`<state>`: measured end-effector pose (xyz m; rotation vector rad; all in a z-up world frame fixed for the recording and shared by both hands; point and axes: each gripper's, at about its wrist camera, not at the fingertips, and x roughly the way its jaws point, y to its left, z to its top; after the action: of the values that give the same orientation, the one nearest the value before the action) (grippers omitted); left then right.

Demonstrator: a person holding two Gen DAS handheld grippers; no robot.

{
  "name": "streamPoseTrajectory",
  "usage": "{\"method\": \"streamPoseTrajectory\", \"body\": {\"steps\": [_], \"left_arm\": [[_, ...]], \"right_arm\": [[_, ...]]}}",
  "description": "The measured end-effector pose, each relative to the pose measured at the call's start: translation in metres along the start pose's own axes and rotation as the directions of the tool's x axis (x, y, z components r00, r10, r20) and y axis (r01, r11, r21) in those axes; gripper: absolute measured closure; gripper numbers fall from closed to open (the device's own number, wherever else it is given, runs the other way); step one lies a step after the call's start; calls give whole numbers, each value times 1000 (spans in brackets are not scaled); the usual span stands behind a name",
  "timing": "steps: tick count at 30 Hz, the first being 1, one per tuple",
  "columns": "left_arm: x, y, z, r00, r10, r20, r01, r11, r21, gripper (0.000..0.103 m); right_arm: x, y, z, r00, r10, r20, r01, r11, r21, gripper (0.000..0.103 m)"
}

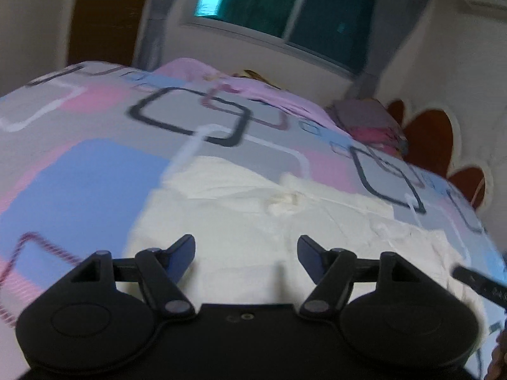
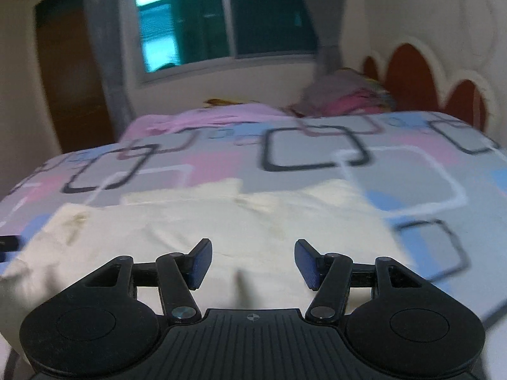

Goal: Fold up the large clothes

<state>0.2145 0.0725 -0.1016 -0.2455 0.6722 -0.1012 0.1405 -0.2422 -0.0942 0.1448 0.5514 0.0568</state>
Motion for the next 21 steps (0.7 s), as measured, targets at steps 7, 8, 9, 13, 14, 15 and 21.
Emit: {"method": "streamPoseTrajectory", "body": {"steps": [7,8,9,13,14,15,21], "left_arm": [[55,-8,-12,993,116,18,-117,991,62,35],[60,-3,-14,992,128,13,-129,990,59,33],[63,0,-16,990,138,10,-138,988,65,32],[68,3,-25,988,156,18,-157,982,102,32],[69,3,-27,986,163,18,-164,981,104,32],[71,3,-29,986,166,19,-167,980,107,32],[67,2,-20,985,172,-16,-170,980,103,34]], "right_arm": [[63,43,1,1000,12,8,-12,999,-53,45],[73,43,-2,1000,4,-6,-4,999,-53,45],[80,43,-5,1000,-3,-16,2,998,-56,45],[108,43,-20,998,-40,-57,33,993,-114,45],[116,44,-24,997,-49,-64,40,991,-131,45],[122,43,-28,996,-56,-70,46,990,-134,45],[126,37,-21,993,-43,-112,29,992,-123,45]]}}
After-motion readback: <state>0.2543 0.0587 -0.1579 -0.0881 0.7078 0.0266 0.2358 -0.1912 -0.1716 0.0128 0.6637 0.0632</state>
